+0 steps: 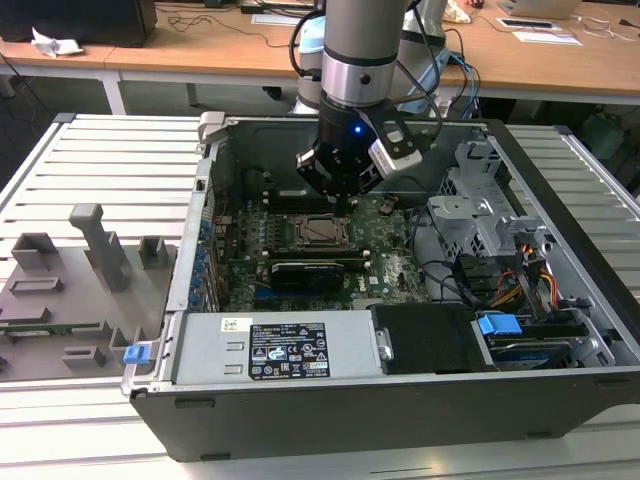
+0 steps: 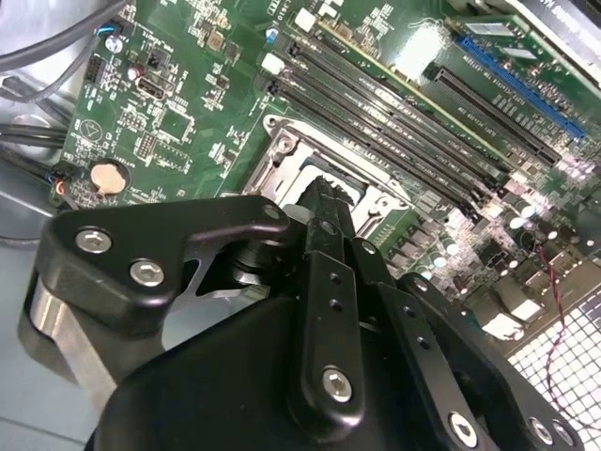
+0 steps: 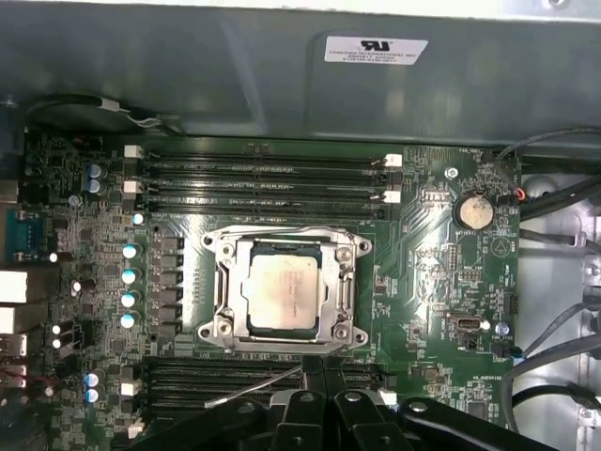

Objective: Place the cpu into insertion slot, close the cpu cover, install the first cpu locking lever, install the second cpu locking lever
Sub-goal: 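Install the second cpu locking lever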

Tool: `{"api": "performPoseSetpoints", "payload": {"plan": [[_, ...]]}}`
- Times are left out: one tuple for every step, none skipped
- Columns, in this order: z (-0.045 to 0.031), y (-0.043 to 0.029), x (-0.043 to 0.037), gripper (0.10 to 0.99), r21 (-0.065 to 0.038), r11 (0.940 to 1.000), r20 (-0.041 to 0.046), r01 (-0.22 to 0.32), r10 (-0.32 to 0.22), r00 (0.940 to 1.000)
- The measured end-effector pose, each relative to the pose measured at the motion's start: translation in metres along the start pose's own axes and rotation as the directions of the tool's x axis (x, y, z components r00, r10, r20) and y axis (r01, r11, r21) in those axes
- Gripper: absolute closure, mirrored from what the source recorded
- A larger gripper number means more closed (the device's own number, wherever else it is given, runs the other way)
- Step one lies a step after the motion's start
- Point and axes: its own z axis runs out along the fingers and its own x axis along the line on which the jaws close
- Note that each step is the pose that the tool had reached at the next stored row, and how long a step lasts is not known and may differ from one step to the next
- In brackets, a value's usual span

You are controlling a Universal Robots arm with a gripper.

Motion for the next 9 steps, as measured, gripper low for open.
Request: {"api": "performPoseSetpoints", "payload": {"plan": [[0.0000, -0.0005, 0.0000, 0.980, 0.000, 1.0000, 0.0000, 0.000, 0.000, 1.0000], [-0.0008, -0.0007, 0.0001, 0.980, 0.000, 1.0000, -0.0002, 0.000, 0.000, 1.0000], [-0.0019, -0.0007, 0.0000, 0.980, 0.000, 1.0000, -0.0001, 0.000, 0.000, 1.0000], [-0.0022, -0.0009, 0.0000, 0.980, 0.000, 1.0000, 0.0000, 0.000, 0.000, 1.0000], [-0.0023, -0.0016, -0.0001, 0.980, 0.000, 1.0000, 0.0000, 0.000, 0.000, 1.0000], [-0.0023, -0.0024, 0.0000, 0.980, 0.000, 1.0000, 0.0000, 0.000, 0.000, 1.0000], [-0.0022, -0.0040, 0.0001, 0.980, -0.003, 1.0000, 0.0001, 0.000, 0.000, 1.0000], [-0.0020, -0.0054, 0.0001, 0.980, -0.010, 1.0000, 0.0001, 0.000, 0.000, 1.0000], [-0.0018, -0.0070, 0.0001, 0.980, -0.033, 0.9995, -0.0001, 0.000, 0.000, 1.0000]]}}
